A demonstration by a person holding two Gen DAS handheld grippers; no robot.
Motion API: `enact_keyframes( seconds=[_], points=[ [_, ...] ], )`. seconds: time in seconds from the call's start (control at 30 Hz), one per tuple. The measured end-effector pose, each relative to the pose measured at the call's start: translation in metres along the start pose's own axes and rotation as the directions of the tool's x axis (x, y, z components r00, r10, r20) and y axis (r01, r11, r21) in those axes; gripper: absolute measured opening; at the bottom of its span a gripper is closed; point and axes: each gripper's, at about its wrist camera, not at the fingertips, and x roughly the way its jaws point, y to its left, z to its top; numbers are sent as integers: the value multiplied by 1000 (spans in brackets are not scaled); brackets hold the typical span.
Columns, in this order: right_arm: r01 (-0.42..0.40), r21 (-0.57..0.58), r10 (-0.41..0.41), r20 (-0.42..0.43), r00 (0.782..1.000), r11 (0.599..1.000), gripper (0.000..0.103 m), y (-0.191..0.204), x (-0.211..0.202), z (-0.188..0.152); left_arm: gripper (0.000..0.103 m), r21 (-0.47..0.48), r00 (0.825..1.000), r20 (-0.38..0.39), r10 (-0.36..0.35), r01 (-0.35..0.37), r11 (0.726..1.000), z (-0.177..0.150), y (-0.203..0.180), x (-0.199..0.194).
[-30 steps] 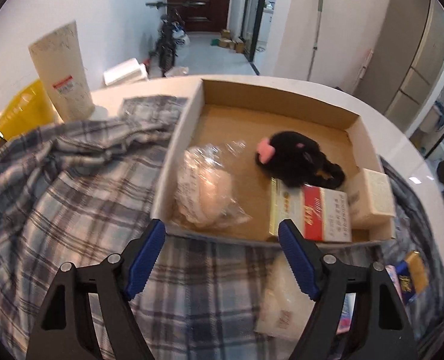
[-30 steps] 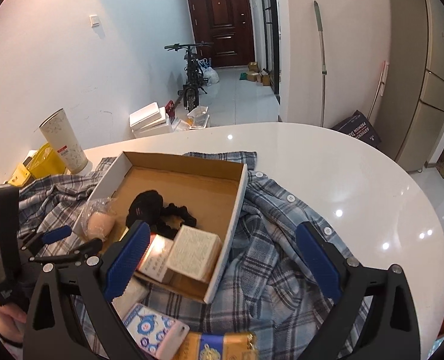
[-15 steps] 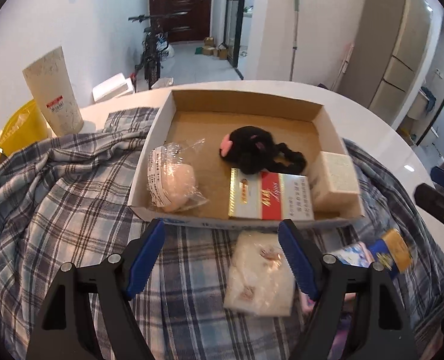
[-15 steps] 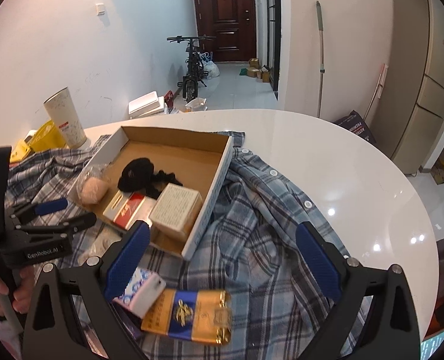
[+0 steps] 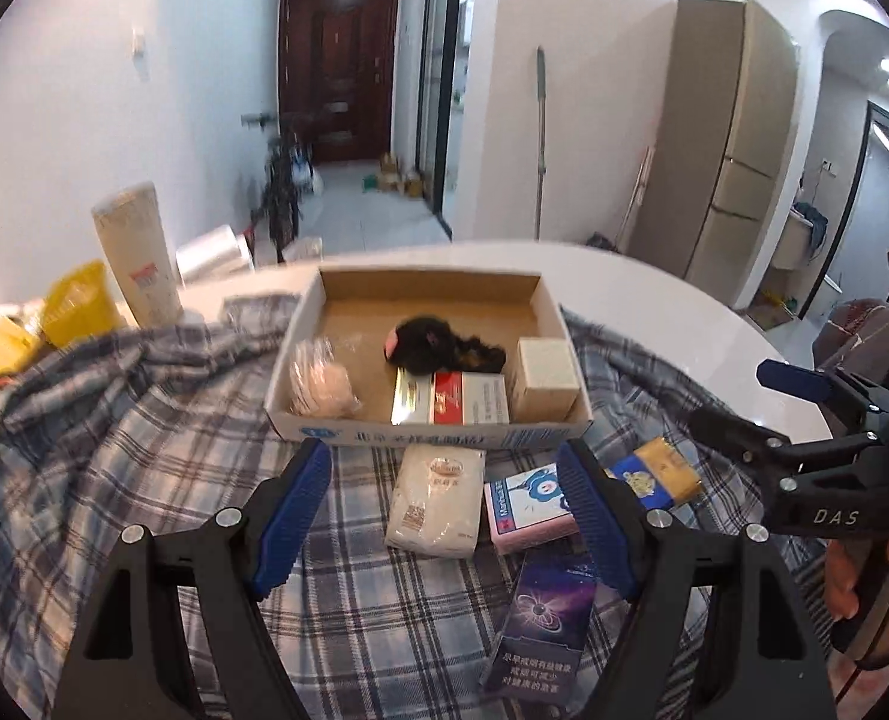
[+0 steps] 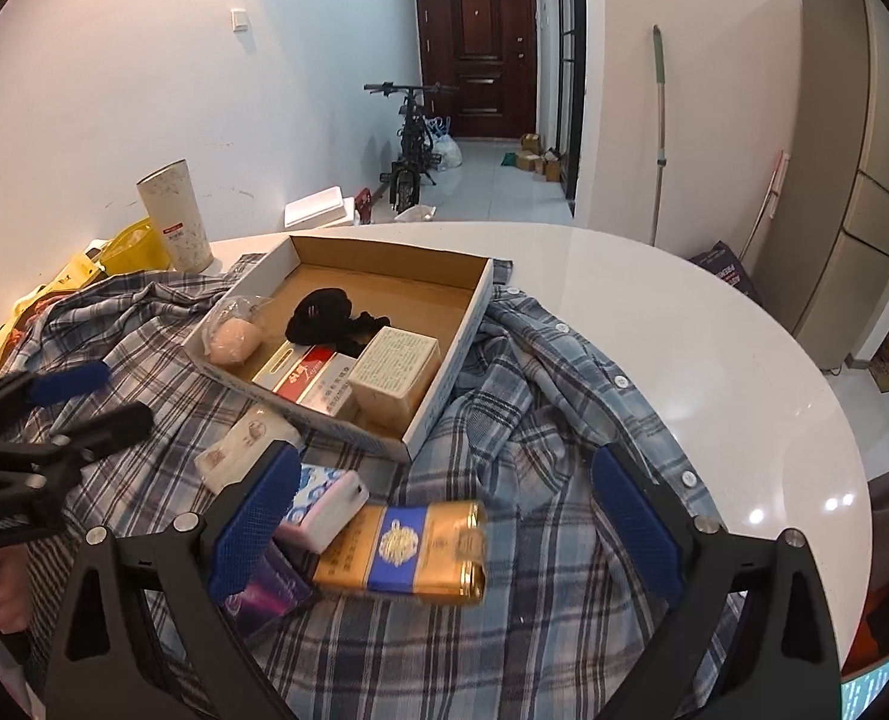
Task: Organize objects
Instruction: 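Withdraw both grippers from the box back over the loose packs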
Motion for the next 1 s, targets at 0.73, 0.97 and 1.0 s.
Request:
enact_keyframes(
  seconds=[0.73, 0.97, 1.0],
  points=[
    [-10, -8, 11, 83, 996, 1000, 98, 7, -61, -44, 88, 85, 992, 124, 17, -27, 996, -50, -25, -61],
    [-27, -13, 28, 103, 994, 1000, 100, 10, -73, -60, 88, 55, 997, 82, -11, 6, 998, -64, -26, -52],
    [-16, -17, 18, 105, 994, 1000, 102, 11, -72, -61, 88, 50, 996, 84, -9, 5, 999, -65, -25, -51]
  ],
)
